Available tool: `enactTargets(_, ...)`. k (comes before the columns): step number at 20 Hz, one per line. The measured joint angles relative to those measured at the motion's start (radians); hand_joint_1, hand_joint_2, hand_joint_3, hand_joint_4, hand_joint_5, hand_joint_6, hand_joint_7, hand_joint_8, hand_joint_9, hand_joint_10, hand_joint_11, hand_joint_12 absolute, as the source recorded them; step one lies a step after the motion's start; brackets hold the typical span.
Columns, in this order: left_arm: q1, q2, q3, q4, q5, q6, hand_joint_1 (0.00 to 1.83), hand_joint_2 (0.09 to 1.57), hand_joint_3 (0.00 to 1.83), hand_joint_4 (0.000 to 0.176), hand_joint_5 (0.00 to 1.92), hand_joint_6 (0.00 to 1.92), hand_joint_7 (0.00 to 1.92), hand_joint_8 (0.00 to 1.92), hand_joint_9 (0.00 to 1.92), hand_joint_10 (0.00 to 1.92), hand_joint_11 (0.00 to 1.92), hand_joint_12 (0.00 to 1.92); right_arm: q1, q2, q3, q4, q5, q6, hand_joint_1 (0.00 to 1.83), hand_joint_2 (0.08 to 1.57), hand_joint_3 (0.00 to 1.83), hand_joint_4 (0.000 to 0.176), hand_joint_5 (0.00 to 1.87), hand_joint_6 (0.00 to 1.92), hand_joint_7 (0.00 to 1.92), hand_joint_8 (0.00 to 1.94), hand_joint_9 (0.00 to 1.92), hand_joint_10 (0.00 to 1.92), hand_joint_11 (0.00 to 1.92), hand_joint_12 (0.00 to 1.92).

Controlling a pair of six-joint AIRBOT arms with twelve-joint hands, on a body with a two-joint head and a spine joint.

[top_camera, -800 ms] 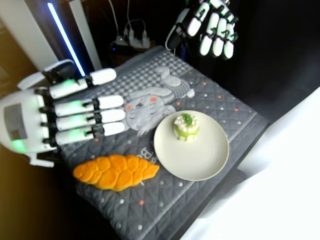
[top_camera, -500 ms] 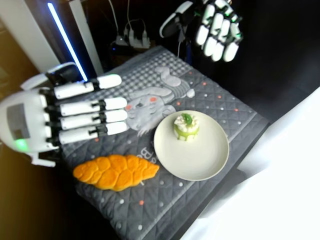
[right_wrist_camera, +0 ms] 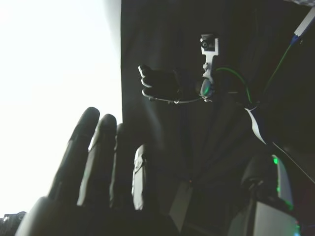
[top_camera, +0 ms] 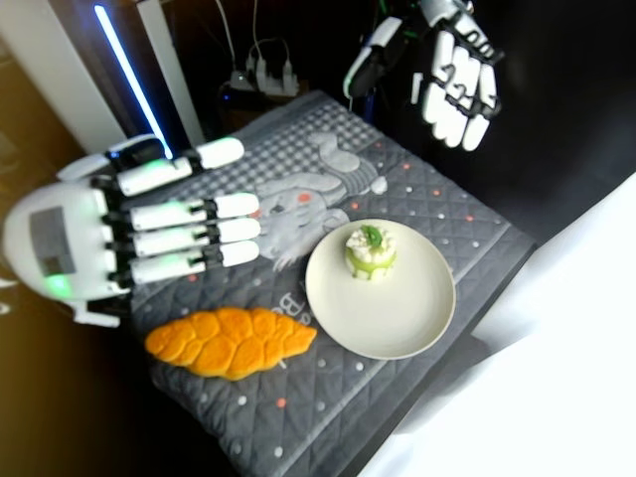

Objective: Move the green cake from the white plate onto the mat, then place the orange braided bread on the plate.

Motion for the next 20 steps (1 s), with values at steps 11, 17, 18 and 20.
enactTargets(11,-0.112,-0.147,0.148,0.265,0.208,-0.211,0.65,0.85,0.0,0.007,0.41,0.0,0.5,0.0,0.52,0.0,0.18,0.64,0.0,-0.021,0.002,0.004,-0.015,-0.031,0.61,0.71,0.0,0.11,0.09,0.0,0.17,0.0,0.27,0.0,0.0,0.75)
enactTargets(17,-0.161,-0.235,0.237,0.531,0.311,-0.403,0.74,0.8,0.0,0.0,0.46,0.0,0.55,0.01,0.53,0.01,0.29,0.61,0.0,-0.024,0.002,0.011,-0.013,-0.032,0.64,0.67,0.0,0.176,0.0,0.0,0.2,0.0,0.27,0.0,0.0,0.82)
enactTargets(18,-0.166,-0.239,0.237,0.566,0.32,-0.408,0.74,0.8,0.0,0.0,0.46,0.0,0.56,0.01,0.55,0.02,0.3,0.61,0.0,-0.028,0.004,0.012,-0.014,-0.032,0.66,0.66,0.0,0.176,0.0,0.0,0.19,0.0,0.25,0.0,0.0,0.78)
enactTargets(20,-0.182,-0.244,0.233,0.619,0.344,-0.41,0.78,0.76,0.0,0.0,0.46,0.0,0.57,0.0,0.59,0.01,0.32,0.67,0.0,-0.03,0.004,0.009,-0.015,-0.033,0.65,0.67,0.0,0.176,0.0,0.0,0.21,0.01,0.27,0.01,0.0,0.79)
